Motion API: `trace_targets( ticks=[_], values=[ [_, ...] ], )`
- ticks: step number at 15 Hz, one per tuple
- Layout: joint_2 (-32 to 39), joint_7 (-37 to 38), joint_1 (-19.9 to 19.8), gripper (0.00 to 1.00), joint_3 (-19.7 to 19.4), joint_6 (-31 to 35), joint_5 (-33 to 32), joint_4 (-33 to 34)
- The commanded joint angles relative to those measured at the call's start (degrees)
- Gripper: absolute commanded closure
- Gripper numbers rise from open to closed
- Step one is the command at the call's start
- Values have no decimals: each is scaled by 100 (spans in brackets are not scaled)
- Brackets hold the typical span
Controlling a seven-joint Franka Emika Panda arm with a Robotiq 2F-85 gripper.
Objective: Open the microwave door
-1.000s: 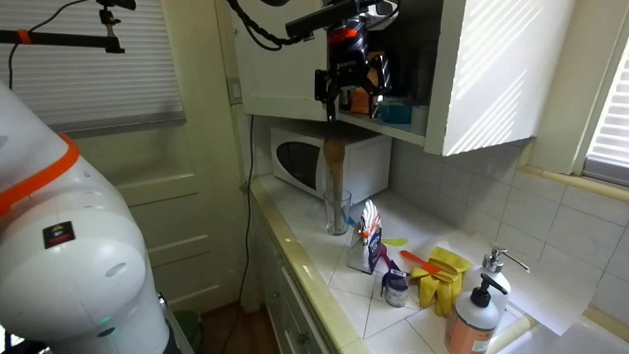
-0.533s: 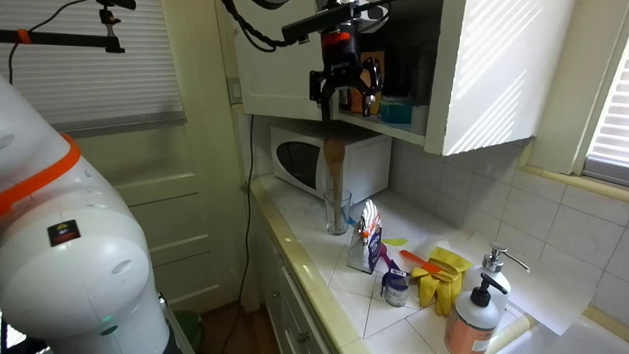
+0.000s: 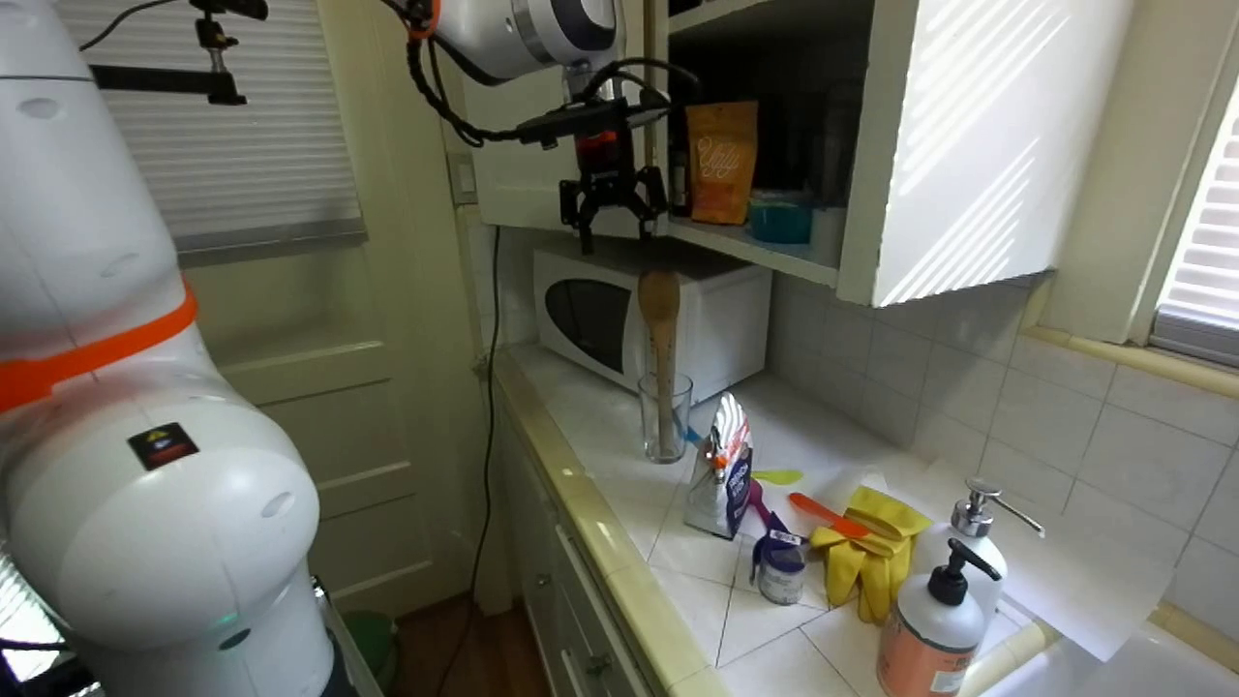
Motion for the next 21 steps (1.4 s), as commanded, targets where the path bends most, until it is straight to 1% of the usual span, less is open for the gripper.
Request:
trace_targets(
  ticks=[1, 6, 7, 8, 9, 11, 13, 15, 17, 19, 20, 21],
  values=[
    [138, 53, 86, 0, -25, 0, -11, 84],
    [85, 39, 75, 0, -70, 0, -14, 88],
    [153, 205, 102, 0, -22, 135, -98, 52],
    [186, 326, 127, 0, -2, 277, 22, -3],
    [155, 417, 156, 0, 24, 543, 85, -164],
    [46, 703, 221, 0, 67, 1199, 407, -579],
    [-109, 1147, 276, 0, 115, 2069, 776, -1132],
    [-174, 1562, 323, 0, 189, 3027, 712, -1588],
    [-40, 2017, 326, 0, 276, 3924, 461, -1901],
    [170, 2582, 310, 0, 346, 4410, 374, -1998],
    [233, 2672, 317, 0, 380, 4467, 248, -2009],
    [184, 2215, 319, 0, 300, 4171, 475, -1848]
  ],
)
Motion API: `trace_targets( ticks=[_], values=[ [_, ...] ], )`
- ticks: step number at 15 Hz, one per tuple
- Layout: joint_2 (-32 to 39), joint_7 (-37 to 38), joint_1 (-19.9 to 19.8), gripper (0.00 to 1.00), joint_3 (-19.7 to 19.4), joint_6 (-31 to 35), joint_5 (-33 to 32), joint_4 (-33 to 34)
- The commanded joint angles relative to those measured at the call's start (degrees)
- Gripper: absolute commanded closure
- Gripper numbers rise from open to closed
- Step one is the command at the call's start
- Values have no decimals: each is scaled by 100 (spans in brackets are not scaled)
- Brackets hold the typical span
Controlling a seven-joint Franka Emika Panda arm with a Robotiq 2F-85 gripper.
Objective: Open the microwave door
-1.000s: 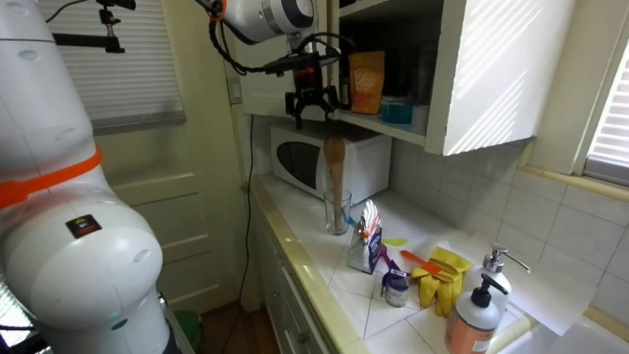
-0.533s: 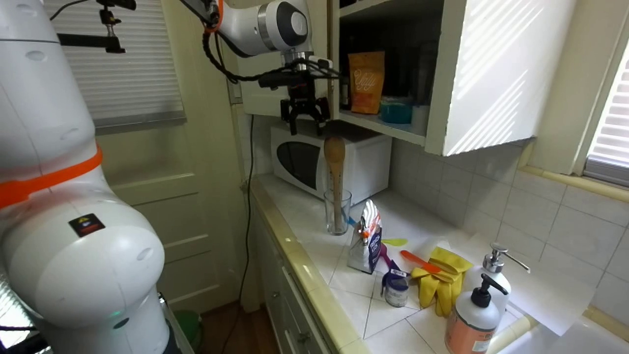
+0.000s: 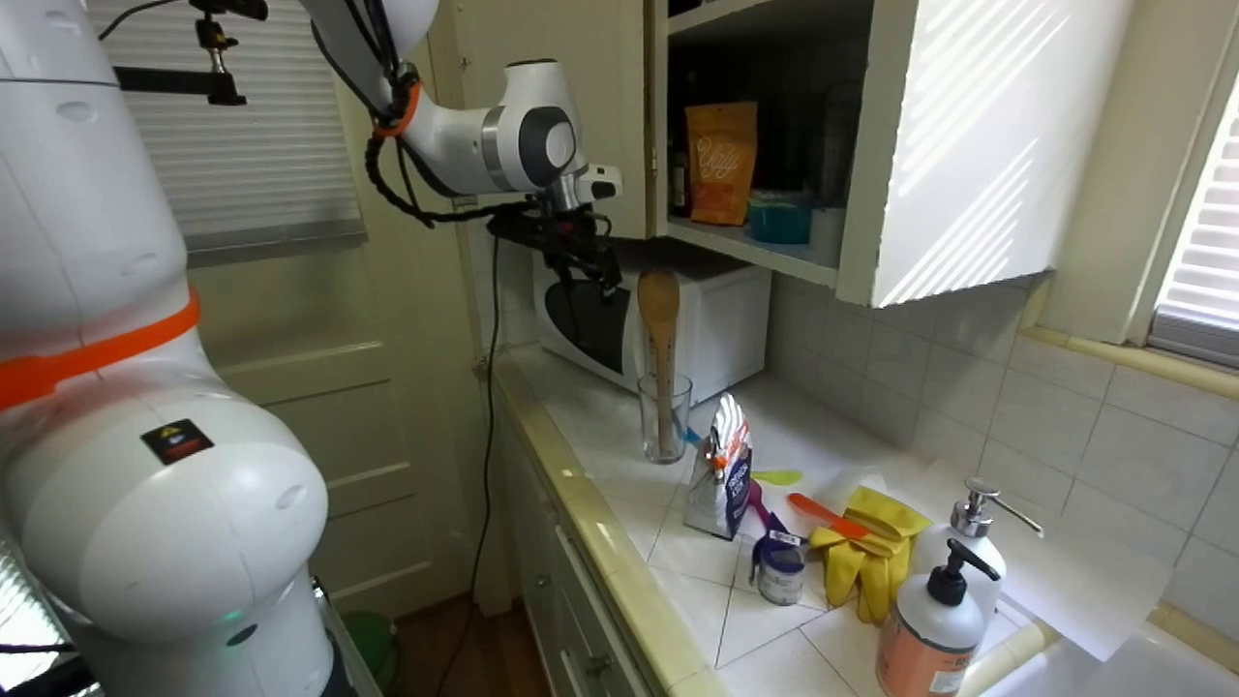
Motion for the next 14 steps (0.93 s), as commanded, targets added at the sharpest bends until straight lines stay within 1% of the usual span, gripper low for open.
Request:
trace_targets(
  ticks=[1, 6, 7, 11, 14],
  values=[
    [29, 110, 28, 0, -10, 101, -51, -55],
    [61, 241, 33, 0, 6, 131, -110, -71],
    [143, 412, 9, 0, 16, 166, -282, 2],
    [648, 1250, -22, 0, 30, 183, -1315, 372],
    [996, 1473, 134, 0, -42, 225, -1492, 627]
  ],
)
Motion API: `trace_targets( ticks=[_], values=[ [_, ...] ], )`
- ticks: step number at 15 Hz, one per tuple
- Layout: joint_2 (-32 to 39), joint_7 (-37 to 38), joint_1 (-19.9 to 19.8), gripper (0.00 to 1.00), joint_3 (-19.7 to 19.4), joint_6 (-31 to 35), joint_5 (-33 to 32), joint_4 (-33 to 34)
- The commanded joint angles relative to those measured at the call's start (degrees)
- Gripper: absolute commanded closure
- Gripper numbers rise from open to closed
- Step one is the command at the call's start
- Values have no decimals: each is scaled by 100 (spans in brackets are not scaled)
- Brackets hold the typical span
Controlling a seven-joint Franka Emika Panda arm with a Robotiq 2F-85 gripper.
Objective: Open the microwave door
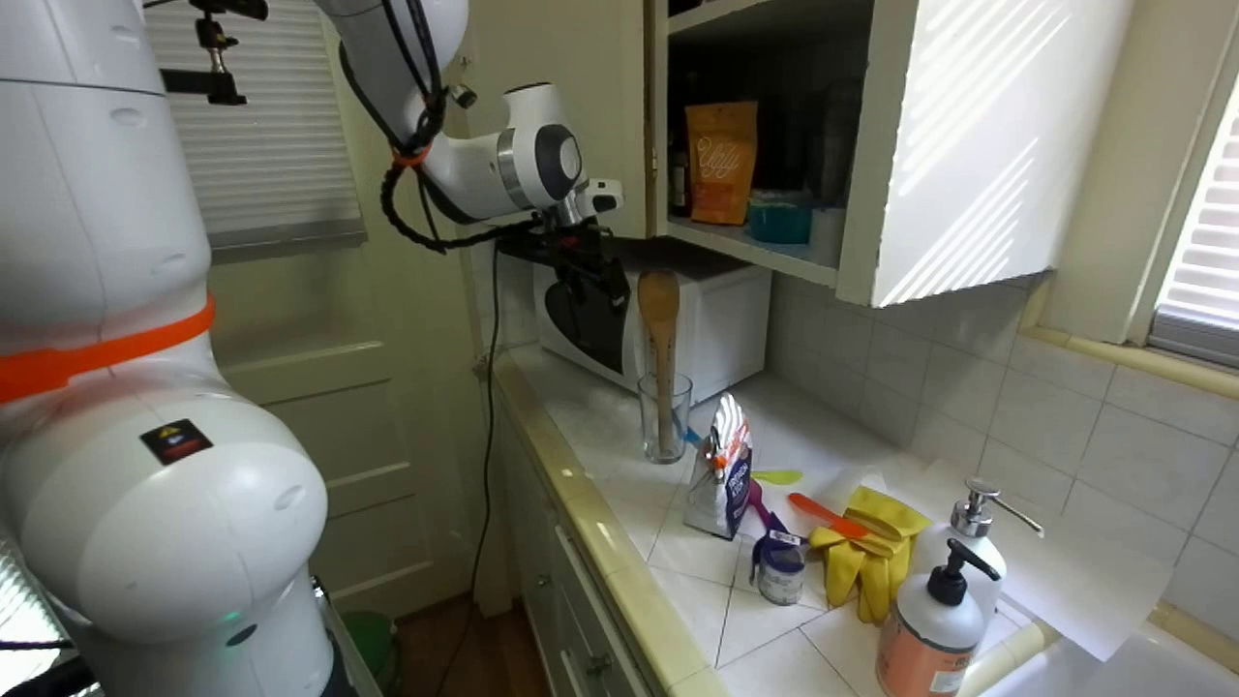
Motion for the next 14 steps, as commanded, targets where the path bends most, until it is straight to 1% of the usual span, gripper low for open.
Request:
trace_targets(
  ticks=[1, 4, 5, 9, 10, 11, 12, 13, 14],
  values=[
    [583, 542, 201, 0, -100, 141, -409, 439],
    [894, 834, 382, 0, -272, 434, -853, 660],
    [979, 959, 452, 0, -367, 465, -1100, 727],
    [1269, 1238, 703, 0, -712, 651, -1735, 938],
    [1325, 1330, 760, 5, -793, 729, -1856, 969],
    [1382, 1403, 807, 12, -868, 823, -1966, 1005],
    [1442, 1516, 721, 12, -798, 922, -2100, 1030],
    [1489, 1569, 740, 11, -834, 1014, -2164, 1048],
    [1519, 1648, 746, 29, -858, 1110, -2260, 1050]
  ],
)
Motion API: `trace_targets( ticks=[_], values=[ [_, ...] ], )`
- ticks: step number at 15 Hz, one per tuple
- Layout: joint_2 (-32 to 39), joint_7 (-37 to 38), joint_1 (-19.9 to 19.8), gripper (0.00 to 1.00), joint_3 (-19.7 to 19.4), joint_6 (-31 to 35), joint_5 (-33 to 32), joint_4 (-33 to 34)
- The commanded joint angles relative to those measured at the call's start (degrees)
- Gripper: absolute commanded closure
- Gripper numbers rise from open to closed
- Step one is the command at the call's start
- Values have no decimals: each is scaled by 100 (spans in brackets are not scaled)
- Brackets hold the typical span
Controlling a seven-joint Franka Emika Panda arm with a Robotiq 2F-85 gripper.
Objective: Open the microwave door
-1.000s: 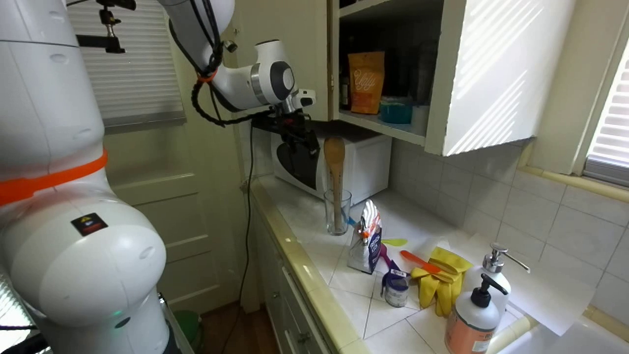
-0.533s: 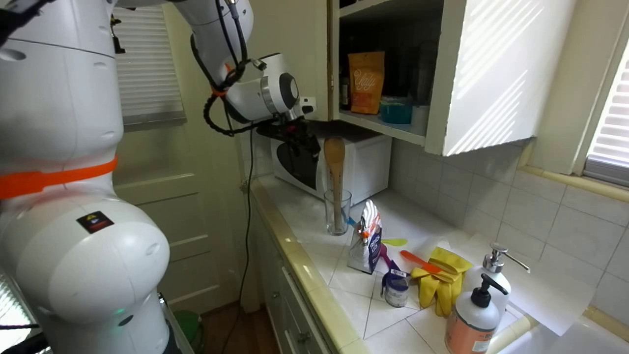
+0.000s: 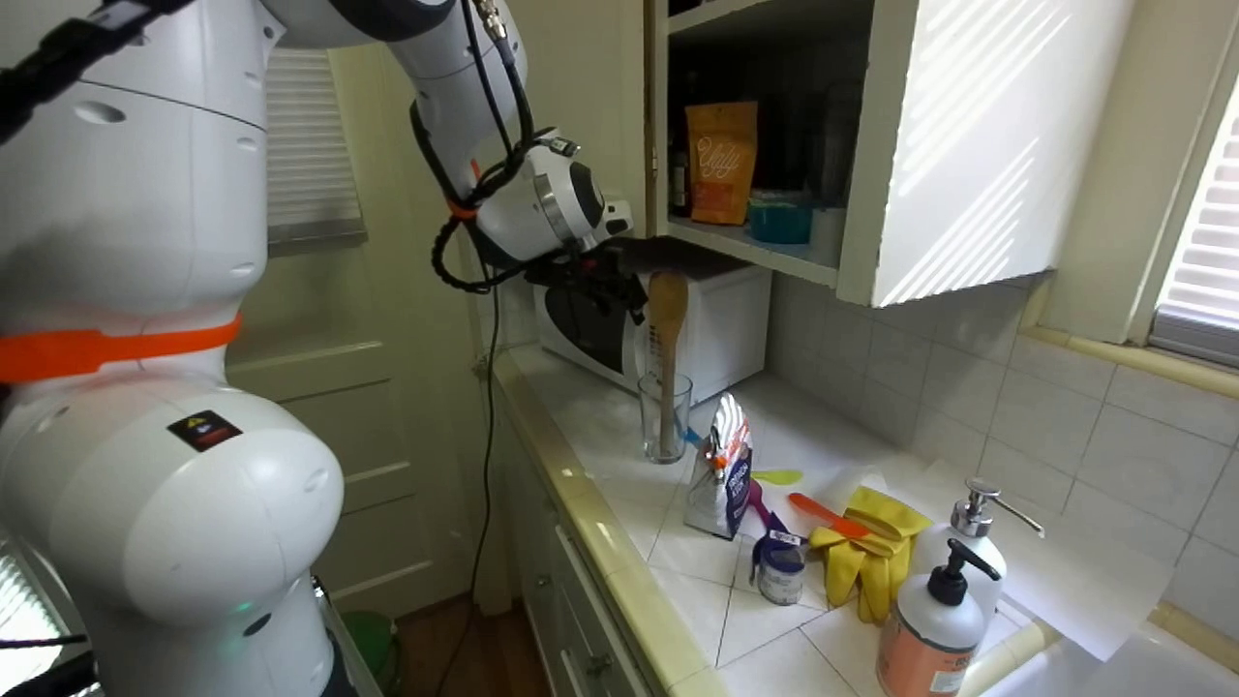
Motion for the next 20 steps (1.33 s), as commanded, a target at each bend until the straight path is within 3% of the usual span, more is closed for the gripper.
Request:
trace_targets(
  ticks=[1, 2, 4, 5, 6, 8, 11, 12, 13, 14, 18, 20],
  values=[
    [248, 457, 114, 32, -162, 364, -479, 143],
    [278, 514, 114, 33, -175, 441, -539, 152],
    [317, 661, 155, 49, -242, 498, -751, 182],
    [321, 775, 186, 47, -286, 503, -893, 193],
    [325, 887, 214, 52, -328, 513, -1021, 204],
    [317, 1104, 264, 50, -397, 512, -1275, 210],
    [311, 1423, 326, 31, -482, 486, -1645, 222],
    [315, 1503, 338, 33, -500, 488, -1745, 226],
    [326, 1512, 328, 55, -486, 526, -1780, 223],
    [334, 1519, 323, 57, -472, 538, -1822, 224],
    [351, 1378, 263, 88, -339, 637, -1634, 203],
    [352, 1197, 171, 88, -207, 720, -1292, 143]
  ],
)
